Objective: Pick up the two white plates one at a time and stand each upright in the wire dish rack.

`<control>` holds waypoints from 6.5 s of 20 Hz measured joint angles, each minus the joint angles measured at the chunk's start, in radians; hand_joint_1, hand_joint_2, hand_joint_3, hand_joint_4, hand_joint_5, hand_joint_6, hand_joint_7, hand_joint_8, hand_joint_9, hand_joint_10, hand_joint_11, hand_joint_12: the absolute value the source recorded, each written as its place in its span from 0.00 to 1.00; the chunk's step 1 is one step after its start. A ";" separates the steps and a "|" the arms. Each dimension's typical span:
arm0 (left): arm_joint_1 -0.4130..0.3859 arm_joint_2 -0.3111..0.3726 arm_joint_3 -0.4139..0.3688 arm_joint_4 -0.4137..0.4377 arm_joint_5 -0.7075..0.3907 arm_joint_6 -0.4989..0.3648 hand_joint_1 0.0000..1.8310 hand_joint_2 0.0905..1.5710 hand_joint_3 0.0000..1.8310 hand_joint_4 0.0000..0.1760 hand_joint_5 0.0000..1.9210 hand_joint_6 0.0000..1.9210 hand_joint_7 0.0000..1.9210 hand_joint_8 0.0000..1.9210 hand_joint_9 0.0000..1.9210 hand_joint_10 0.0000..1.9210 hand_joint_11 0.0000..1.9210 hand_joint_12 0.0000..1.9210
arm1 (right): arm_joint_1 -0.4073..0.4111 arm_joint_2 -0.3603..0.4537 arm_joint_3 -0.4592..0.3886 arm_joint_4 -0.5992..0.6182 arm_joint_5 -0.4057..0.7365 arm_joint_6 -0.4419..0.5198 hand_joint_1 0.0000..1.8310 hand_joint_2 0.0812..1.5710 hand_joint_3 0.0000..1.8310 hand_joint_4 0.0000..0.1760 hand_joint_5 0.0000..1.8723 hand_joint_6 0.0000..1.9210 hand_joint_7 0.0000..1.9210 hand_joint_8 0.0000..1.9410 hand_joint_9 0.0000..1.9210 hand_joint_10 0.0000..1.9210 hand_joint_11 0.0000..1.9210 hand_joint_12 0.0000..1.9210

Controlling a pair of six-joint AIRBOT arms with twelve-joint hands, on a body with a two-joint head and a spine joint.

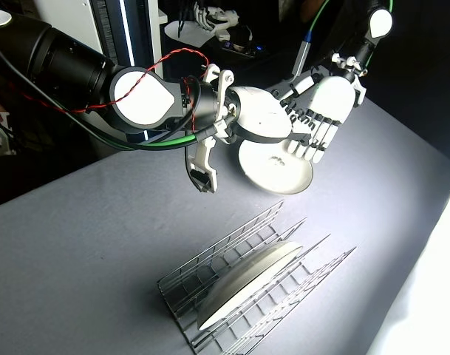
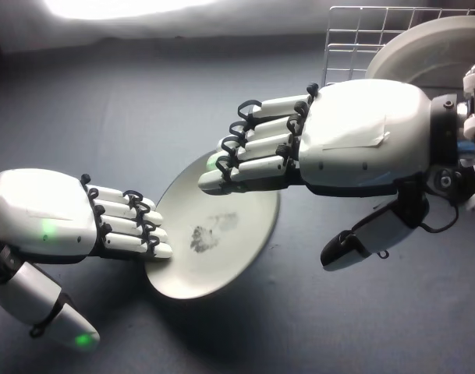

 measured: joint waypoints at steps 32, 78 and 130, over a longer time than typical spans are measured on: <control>0.061 -0.006 0.000 -0.064 -0.011 0.000 0.00 0.67 0.00 0.00 0.06 0.00 0.05 0.00 0.03 0.00 0.01 0.01 | -0.073 -0.148 0.120 -0.053 -0.063 -0.004 0.60 0.59 0.00 0.00 0.17 0.00 0.16 0.00 0.15 0.00 0.00 0.45; -0.264 0.090 0.038 0.073 -0.077 -0.012 0.00 0.66 0.00 0.00 0.06 0.00 0.04 0.00 0.02 0.00 0.00 0.00 | 0.001 -0.160 0.089 0.039 -0.050 -0.011 0.76 0.66 0.00 0.00 0.51 0.50 0.55 0.42 0.57 0.48 0.50 0.49; -0.312 0.117 0.144 0.188 -0.130 -0.105 0.00 0.66 0.00 0.00 0.07 0.00 0.05 0.00 0.03 0.00 0.01 0.00 | 0.022 0.259 -0.107 1.270 0.018 -0.008 0.76 0.66 0.00 0.00 0.52 0.48 0.54 0.42 0.56 0.51 0.48 0.48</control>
